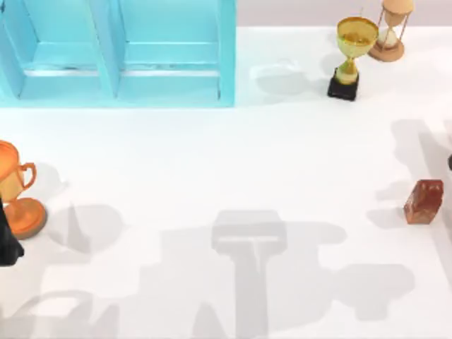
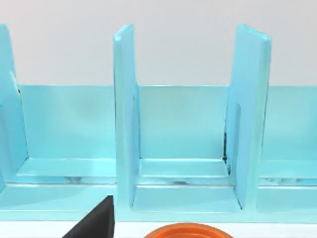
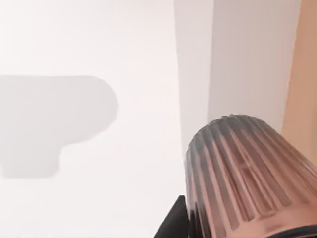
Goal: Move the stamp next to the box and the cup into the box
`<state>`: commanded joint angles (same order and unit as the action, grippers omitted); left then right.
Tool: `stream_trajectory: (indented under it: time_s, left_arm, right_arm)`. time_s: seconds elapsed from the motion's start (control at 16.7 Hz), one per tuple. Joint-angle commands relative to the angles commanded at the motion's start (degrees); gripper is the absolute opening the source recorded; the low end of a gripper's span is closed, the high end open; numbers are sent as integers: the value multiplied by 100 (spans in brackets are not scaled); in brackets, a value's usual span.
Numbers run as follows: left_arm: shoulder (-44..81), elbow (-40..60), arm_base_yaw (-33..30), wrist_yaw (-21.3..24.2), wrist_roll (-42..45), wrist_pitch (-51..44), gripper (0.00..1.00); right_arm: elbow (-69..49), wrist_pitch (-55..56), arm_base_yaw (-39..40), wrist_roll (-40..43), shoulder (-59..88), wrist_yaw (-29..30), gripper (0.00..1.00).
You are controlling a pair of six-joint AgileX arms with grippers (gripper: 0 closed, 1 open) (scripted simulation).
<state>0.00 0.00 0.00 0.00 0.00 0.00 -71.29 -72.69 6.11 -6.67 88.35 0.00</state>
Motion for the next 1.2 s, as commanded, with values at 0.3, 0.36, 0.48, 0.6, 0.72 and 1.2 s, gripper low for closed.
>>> stream_trajectory:
  time_s: [0.3,0.36,0.48,0.6,0.72,1.2]
  left_arm:
    - [0,0,0,0,0,0,100]
    - [0,0,0,0,0,0,100]
    - [0,0,0,0,0,0,100]
    - [0,0,0,0,0,0,100]
    - [0,0,0,0,0,0,100]
    - [0,0,0,0,0,0,100]
  right_arm:
    - [74,62,-1442,1467,-105,12,0]
    - [128,94,-1851,1871,-128,15,0]
    - [253,164,-2670,2687,-173,20,0]
    - [380,244,-3352,3362,-235,27,0]
    - [485,320,-3802,3805,-309,31,0]
    - [592,438,-4000,4014,-333,20,0]
